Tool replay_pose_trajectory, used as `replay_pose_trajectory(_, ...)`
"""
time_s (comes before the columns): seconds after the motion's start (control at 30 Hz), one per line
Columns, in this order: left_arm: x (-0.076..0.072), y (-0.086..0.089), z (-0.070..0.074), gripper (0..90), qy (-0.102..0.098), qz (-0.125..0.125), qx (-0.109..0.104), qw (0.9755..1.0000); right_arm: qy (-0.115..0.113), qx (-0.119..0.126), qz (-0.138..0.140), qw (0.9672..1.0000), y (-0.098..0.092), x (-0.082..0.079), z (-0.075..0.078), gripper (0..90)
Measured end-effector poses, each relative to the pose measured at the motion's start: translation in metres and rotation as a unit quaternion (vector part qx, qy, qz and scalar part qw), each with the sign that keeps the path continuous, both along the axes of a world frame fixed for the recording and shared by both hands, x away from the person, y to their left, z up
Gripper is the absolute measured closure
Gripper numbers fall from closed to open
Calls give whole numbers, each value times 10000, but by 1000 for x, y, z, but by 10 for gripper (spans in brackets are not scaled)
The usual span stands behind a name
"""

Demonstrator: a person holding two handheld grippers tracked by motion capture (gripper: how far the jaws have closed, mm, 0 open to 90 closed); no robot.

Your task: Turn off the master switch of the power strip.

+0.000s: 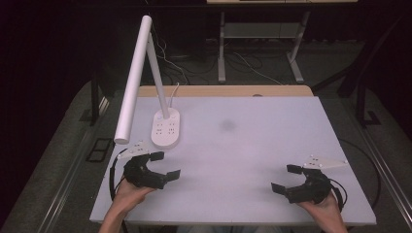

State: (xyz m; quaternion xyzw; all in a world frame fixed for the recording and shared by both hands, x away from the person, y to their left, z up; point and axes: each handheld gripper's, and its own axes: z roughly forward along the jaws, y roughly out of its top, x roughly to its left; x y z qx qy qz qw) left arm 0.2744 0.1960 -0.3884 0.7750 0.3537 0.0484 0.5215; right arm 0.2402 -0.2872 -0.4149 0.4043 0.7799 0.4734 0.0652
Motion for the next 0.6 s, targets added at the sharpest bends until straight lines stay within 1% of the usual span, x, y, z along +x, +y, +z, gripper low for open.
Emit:
replay_pose_trajectory(0.17, 4, 4, 3, 0, -18, 69, -66, 10000, -8, -3, -19, 10000, -1, 0, 0, 3)
replay_pose_trajectory(0.4, 13, 8, 6, 0, 7, 118, -30, 9999, -5, 0, 1, 10000, 0, 1, 0, 3)
replay_pose_trajectory(0.47, 15, 9, 8, 0, 14, 154, -83, 9998, -8, 6, -6, 10000, 0, 1, 0, 3)
replay_pose_trajectory(0.5, 16, 11, 10, 0, 1, 144, -48, 9999, -14, -2, -8, 10000, -1, 1, 0, 3)
replay_pose_trajectory(0.6, 19, 13, 13, 0, 4, 198, -33, 9998, -18, -1, -12, 10000, -1, 1, 0, 2)
